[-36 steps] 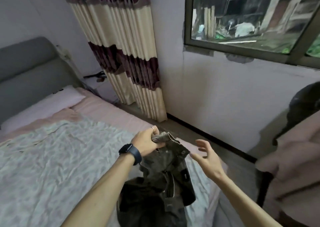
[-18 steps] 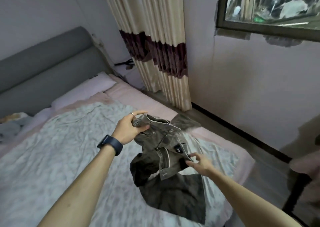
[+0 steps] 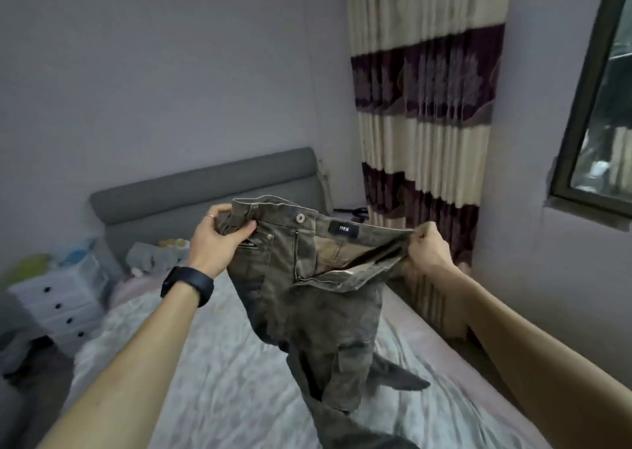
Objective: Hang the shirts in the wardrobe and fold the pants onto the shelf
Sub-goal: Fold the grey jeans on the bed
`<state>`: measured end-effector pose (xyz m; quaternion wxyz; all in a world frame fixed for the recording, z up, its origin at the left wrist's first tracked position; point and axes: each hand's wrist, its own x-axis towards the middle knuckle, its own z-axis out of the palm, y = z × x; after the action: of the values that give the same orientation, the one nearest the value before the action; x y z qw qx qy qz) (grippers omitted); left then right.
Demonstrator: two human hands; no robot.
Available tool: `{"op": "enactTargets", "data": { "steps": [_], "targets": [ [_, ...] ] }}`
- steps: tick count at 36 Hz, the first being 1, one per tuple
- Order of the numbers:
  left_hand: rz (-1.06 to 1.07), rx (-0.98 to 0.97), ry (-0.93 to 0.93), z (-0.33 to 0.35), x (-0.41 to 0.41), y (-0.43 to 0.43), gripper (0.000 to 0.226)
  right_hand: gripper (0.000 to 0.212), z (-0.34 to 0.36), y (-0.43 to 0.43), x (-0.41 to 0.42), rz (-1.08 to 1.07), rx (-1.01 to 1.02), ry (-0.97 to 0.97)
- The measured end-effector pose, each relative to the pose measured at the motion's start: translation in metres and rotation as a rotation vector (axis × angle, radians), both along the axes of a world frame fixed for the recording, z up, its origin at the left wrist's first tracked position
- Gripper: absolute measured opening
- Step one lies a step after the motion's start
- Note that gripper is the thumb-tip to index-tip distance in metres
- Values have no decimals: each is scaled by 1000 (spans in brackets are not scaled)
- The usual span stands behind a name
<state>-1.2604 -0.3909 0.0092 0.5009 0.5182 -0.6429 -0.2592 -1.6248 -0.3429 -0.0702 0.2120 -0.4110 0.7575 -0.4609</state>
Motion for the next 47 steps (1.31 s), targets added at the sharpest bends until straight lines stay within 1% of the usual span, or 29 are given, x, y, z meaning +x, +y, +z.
{"op": "enactTargets", "data": {
  "steps": [2, 5, 8, 11, 13, 14, 15, 19, 22, 25, 28, 30, 31, 32, 33, 35, 36, 37, 38, 41, 44, 46, 47],
  "targets": [
    [34, 5, 24, 22, 25, 8, 33, 17, 47, -13, 16, 10, -86, -98],
    [44, 39, 19, 51, 57, 29, 35, 35, 107, -21, 43, 45, -201, -279],
    [88, 29, 69, 74, 80, 60, 38, 39, 160, -15, 69, 95, -335, -393],
    [102, 32, 68, 97, 98, 94, 57, 38, 209, 1, 93, 155, -449, -498],
    [98, 39, 14, 115, 114, 125, 81, 38, 236, 21, 111, 191, -513, -540],
    [89, 50, -35, 122, 120, 139, 92, 38, 244, 31, 117, 195, -535, -549],
    [67, 56, -68, 130, 126, 157, 97, 39, 252, 43, 125, 201, -557, -557],
    [-101, 97, -91, 153, 144, 217, 92, 41, 262, 90, 144, 194, -606, -566],
    [-106, 132, -115, 158, 150, 267, 94, 43, 258, 130, 150, 194, -602, -574],
    [-125, 110, -136, 153, 153, 307, 99, 41, 249, 163, 154, 216, -594, -579],
    [-104, 32, -209, 148, 158, 351, 87, 32, 240, 204, 165, 255, -582, -583],
    [-68, -1, -303, 148, 162, 376, 64, 25, 241, 232, 173, 271, -573, -570],
    [-41, -11, -360, 150, 166, 388, 49, 23, 244, 247, 177, 284, -569, -569],
    [8, -31, -420, 152, 168, 403, 39, 23, 246, 263, 181, 303, -568, -574],
    [81, -89, -476, 156, 169, 414, 38, 26, 249, 276, 185, 329, -570, -573],
    [220, -218, -491, 164, 173, 437, 45, 43, 253, 301, 190, 354, -573, -463],
    [270, -270, -471, 166, 177, 451, 47, 52, 253, 317, 192, 355, -577, -354],
    [313, -313, -460, 169, 179, 462, 47, 54, 253, 330, 193, 357, -590, -236],
    [344, -345, -471, 171, 181, 475, 47, 52, 253, 345, 195, 353, -612, -139],
    [384, -422, -518, 176, 190, 512, 45, 45, 260, 386, 201, 341, -676, 48],
    [432, -508, -405, 178, 209, 554, 48, 40, 268, 434, 214, 282, -776, 227],
    [461, -538, -317, 174, 215, 570, 53, 36, 268, 456, 217, 258, -836, 262],
    [460, -521, -269, 171, 222, 583, 56, 34, 265, 472, 222, 253, -850, 281]
  ]
}}
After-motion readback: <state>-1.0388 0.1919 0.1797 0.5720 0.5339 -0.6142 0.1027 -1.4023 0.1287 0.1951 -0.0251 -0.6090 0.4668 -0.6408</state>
